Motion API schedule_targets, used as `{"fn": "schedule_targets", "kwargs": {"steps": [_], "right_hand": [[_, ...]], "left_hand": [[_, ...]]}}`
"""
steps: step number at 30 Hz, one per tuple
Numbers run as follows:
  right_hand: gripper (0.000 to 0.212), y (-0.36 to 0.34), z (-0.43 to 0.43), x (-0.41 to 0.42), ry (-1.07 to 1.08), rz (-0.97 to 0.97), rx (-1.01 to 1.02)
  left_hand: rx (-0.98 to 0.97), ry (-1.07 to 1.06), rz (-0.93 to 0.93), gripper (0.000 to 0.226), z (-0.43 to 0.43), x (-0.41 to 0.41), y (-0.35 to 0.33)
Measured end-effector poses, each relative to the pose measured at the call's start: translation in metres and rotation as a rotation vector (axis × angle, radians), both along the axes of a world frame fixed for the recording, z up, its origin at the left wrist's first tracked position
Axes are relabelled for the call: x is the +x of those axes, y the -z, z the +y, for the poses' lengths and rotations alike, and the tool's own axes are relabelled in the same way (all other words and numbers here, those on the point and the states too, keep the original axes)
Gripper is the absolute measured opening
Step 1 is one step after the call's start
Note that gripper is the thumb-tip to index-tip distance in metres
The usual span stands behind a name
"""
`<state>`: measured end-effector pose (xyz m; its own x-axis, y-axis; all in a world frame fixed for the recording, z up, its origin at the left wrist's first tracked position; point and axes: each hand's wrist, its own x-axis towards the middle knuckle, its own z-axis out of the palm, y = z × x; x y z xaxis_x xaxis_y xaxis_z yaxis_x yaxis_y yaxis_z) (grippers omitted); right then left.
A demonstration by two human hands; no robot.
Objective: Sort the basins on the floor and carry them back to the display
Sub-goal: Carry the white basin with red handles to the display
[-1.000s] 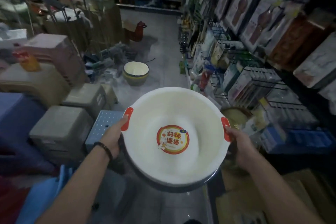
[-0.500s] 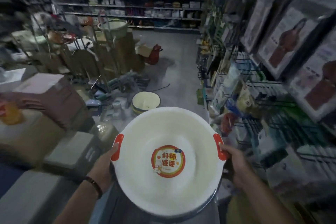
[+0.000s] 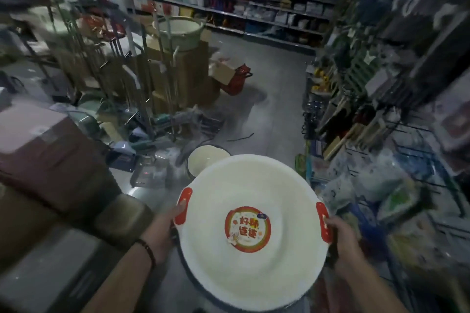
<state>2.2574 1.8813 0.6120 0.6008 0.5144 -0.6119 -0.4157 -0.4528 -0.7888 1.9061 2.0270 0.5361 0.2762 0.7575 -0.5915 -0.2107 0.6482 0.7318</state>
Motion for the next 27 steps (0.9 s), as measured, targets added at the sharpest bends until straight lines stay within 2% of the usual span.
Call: {"fn": "schedule_targets", "kwargs": {"steps": [2,5,7,11,12,15,18,20,24,26,27], "right_hand": [[0.022,0.001,0.044,0.023,-0.011,-0.018,-0.019],[0.019,0.011,0.108,0.059,-0.018,-0.029,-0.028],[0.015,0.026,0.160,0.086,-0.040,-0.002,-0.031],[0.015,0.056,0.283,0.137,-0.162,0.012,-0.045],[0.015,0.062,0.316,0.149,-0.194,0.003,-0.055],[0.015,0.079,0.412,0.177,-0.321,-0.020,-0.085],[0.015,0.095,0.500,0.191,-0.449,-0.042,-0.171],[0.015,0.108,0.555,0.191,-0.582,-0.060,-0.224],[0.031,0.131,0.653,0.165,-0.943,-0.159,-0.372],[0.032,0.156,0.689,0.155,-1.036,-0.248,-0.421],[0.039,0.170,0.705,0.151,-1.045,-0.293,-0.445]], "left_hand": [[-0.024,0.018,0.030,0.069,0.041,0.020,0.001],[-0.084,-0.023,0.070,0.052,0.096,0.049,0.004],[-0.106,-0.070,0.065,0.054,0.136,0.069,0.011],[-0.111,-0.141,0.062,0.049,0.212,0.114,0.028],[-0.132,-0.164,0.068,0.055,0.228,0.123,0.032],[-0.214,-0.199,0.136,0.089,0.264,0.144,0.046],[-0.332,-0.267,0.177,0.099,0.294,0.149,0.065],[-0.408,-0.320,0.169,0.093,0.311,0.155,0.074],[-0.511,-0.350,0.189,0.058,0.358,0.171,0.114],[-0.570,-0.356,0.185,0.046,0.384,0.176,0.146],[-0.606,-0.362,0.184,0.043,0.398,0.177,0.163]]}}
